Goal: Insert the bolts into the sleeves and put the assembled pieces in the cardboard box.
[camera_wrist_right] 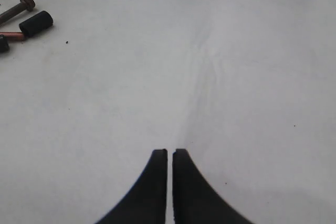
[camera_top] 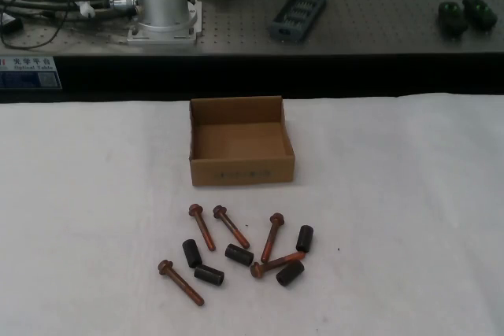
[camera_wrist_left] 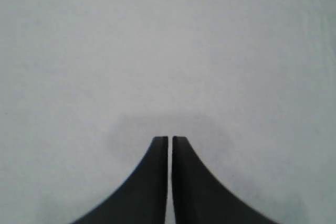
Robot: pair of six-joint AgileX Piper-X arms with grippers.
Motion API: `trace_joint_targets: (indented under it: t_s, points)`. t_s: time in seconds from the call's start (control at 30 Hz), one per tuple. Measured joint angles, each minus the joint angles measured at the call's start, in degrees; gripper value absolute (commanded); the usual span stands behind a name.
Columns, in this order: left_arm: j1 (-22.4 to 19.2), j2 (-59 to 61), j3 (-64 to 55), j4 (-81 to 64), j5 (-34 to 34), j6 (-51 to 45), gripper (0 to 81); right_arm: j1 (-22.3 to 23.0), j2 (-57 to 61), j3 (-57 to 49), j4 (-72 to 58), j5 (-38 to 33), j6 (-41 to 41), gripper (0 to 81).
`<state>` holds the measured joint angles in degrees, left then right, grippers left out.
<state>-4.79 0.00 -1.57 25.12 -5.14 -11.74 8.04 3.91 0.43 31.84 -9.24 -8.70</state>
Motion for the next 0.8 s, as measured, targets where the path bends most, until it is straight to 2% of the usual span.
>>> trace_joint_targets:
  t_s: [0.33,0.57,0.77,0.8]
  points:
    - [0.00,0.00,0.00,0.00,1.87,0.00,2.3,0.00,0.00,0.00,-1.01,0.00,0.00,3.8]
    - [0.00,0.00,0.00,-0.72,8.05,0.00,2.3,0.00,0.00,0.00,-14.32,0.00,0.10,3.8]
    - [0.00,0.00,0.91,-5.69,12.87,0.00,2.3,0.00,0.00,0.00,-24.80,-0.33,8.36,3.8]
    - [0.00,0.00,1.15,-6.51,15.45,0.00,2.3,0.00,0.00,0.00,-26.16,-0.32,9.70,3.8]
